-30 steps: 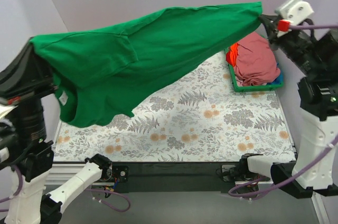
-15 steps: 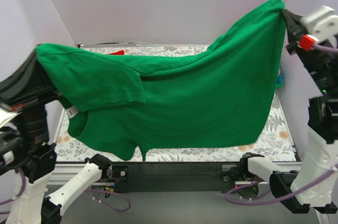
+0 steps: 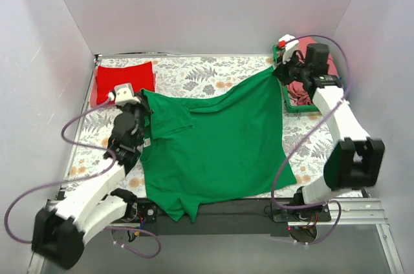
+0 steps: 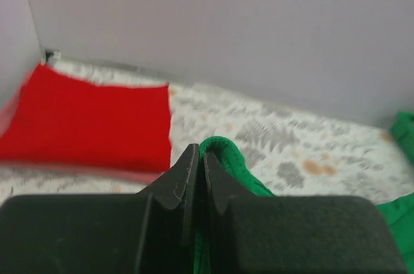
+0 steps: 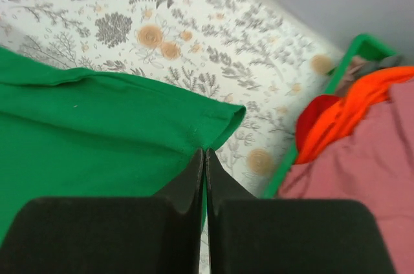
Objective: Fold and stack the t-shirts
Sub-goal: Flatten the tshirt out
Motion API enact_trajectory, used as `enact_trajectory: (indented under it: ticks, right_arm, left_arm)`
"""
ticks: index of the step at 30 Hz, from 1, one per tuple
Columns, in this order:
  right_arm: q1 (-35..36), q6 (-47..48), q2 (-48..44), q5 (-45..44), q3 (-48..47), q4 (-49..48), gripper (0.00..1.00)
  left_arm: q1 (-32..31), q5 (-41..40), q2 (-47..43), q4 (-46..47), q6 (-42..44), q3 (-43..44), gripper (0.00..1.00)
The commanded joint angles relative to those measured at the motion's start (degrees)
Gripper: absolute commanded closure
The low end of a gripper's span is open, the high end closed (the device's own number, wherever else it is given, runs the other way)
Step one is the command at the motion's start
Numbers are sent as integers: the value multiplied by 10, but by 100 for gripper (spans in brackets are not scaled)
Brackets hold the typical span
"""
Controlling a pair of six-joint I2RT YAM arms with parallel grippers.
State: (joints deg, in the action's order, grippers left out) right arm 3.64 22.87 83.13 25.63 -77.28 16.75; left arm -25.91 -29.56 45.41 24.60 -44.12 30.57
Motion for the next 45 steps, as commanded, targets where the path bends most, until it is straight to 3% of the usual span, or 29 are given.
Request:
enact_trajectory:
  ticks: [1, 4, 11, 21, 24, 27, 28, 29, 32, 36, 40, 45]
  right_arm:
    - [17, -26, 67, -1, 0, -145, 99]
    - [21, -40, 167, -23, -41, -155, 99]
    - [38, -41, 294, -73, -110, -155, 99]
    - [54, -53, 360, -118, -190, -154, 99]
    - [60, -55, 379, -124, -212, -151, 99]
    - [66, -58, 399, -136, -240, -146, 99]
    - [66, -59, 409, -138, -251, -142, 99]
    - [68, -60, 413, -146, -256, -139, 99]
    - [71, -58, 425, -158, -270, -132, 99]
    - [72, -56, 436, -176, -288, -121, 81]
    - [71, -47, 436, -201, -297, -114, 67]
    - [71, -36, 424, -208, -292, -97, 59]
  left_arm:
    - [93, -3, 127, 43, -131, 7, 100]
    - [156, 56, 258, 10, -223, 48, 100]
    - [217, 117, 424, -38, -242, 153, 100]
    - [249, 150, 526, -90, -244, 251, 100]
    - [256, 152, 533, -105, -240, 275, 96]
    - [258, 158, 546, -131, -241, 298, 83]
    - [258, 160, 556, -141, -243, 304, 74]
    - [275, 160, 560, -153, -251, 322, 57]
    - [285, 152, 583, -217, -270, 350, 36]
    - [304, 143, 595, -317, -298, 400, 26]
    - [311, 139, 565, -323, -276, 392, 14]
    - [314, 161, 530, -344, -251, 394, 12]
